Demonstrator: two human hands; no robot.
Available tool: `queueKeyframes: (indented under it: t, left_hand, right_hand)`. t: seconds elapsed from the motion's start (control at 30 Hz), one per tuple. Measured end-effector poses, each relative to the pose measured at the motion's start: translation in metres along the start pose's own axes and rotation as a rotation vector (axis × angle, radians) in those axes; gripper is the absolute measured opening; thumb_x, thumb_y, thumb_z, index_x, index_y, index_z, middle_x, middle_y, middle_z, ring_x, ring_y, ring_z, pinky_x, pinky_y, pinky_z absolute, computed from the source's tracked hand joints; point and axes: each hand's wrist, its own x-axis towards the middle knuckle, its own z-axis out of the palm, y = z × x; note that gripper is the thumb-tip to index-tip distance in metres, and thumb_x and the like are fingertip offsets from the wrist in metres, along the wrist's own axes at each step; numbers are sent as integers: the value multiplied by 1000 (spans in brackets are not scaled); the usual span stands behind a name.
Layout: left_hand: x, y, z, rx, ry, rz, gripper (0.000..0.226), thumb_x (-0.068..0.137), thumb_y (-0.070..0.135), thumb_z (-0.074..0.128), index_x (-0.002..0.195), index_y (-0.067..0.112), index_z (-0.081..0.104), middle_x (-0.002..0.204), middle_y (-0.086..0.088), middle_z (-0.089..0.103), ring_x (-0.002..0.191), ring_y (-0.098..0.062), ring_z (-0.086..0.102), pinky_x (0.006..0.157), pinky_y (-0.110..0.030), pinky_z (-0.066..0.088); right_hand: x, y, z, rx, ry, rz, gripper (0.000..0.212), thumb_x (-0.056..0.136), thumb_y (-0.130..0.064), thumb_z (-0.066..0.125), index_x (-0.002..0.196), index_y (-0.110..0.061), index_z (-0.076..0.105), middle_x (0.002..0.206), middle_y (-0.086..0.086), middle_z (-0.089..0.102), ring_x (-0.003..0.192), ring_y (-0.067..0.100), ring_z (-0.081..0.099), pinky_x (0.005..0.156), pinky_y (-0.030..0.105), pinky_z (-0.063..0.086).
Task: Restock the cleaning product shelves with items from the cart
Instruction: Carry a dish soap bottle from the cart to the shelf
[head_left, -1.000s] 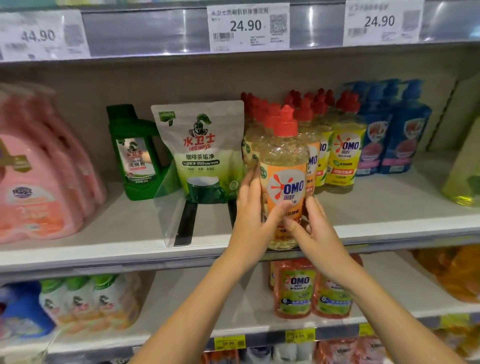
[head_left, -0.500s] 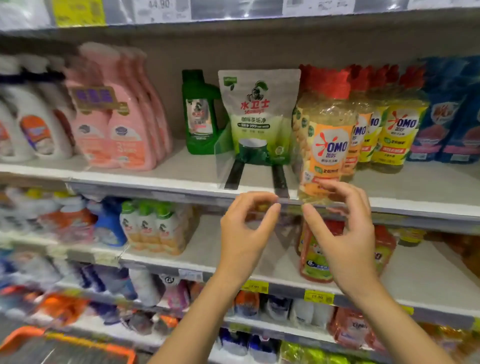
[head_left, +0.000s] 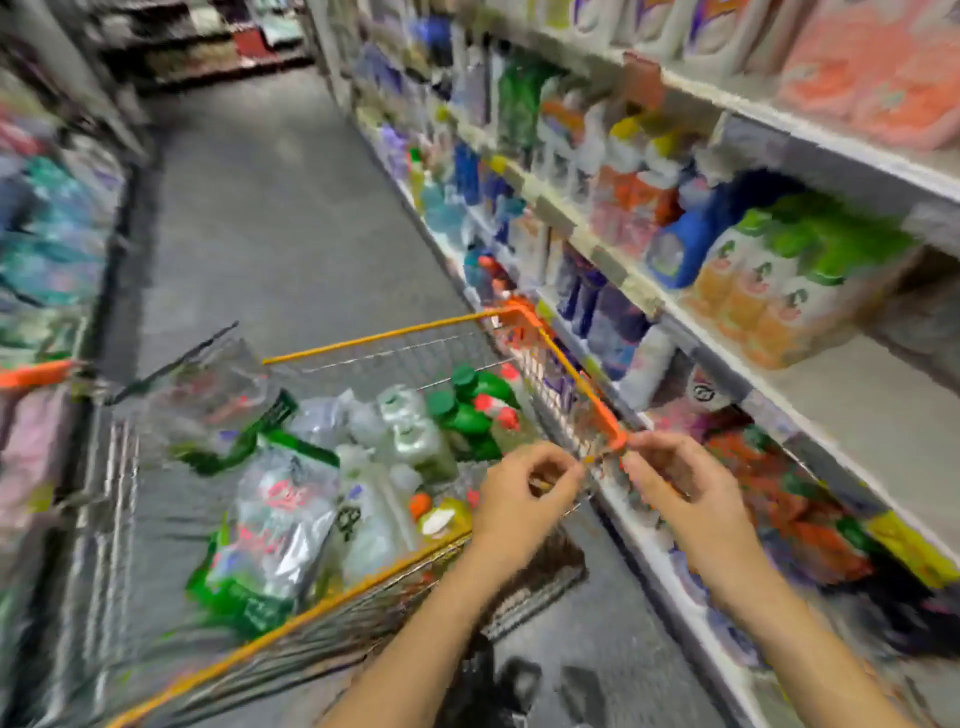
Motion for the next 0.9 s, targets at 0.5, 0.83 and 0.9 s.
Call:
queueKeyframes:
  t: [0.5, 0.83, 0.9]
  left_hand:
    - [-2, -167, -130, 149, 158, -398, 31, 98, 9, 50, 129, 7, 53, 128, -9, 58, 117, -20, 54, 99, -33, 44]
    - [19, -206, -126, 128, 34, -535, 34, 98, 10, 44, 131, 13, 50, 132, -8, 54, 118, -20, 52, 101, -38, 43]
    - [22, -210, -128, 108, 38, -545, 32, 98, 10, 44, 129, 14, 52, 131, -7, 54, 118, -20, 52, 102, -38, 42]
  right_hand:
    - [121, 164, 188, -740, -705, 204, 40, 77, -14, 78, 112, -12, 59, 107, 11, 59, 96, 27, 57, 77, 32, 42]
    - [118, 234, 258, -1040, -1207, 357, 58, 89, 1, 53, 139, -23, 39, 127, 18, 53, 104, 35, 57, 75, 37, 45]
    - [118, 235, 262, -998, -1249, 369, 58, 88, -4, 58, 140, -24, 41, 126, 18, 55, 101, 31, 57, 76, 37, 48]
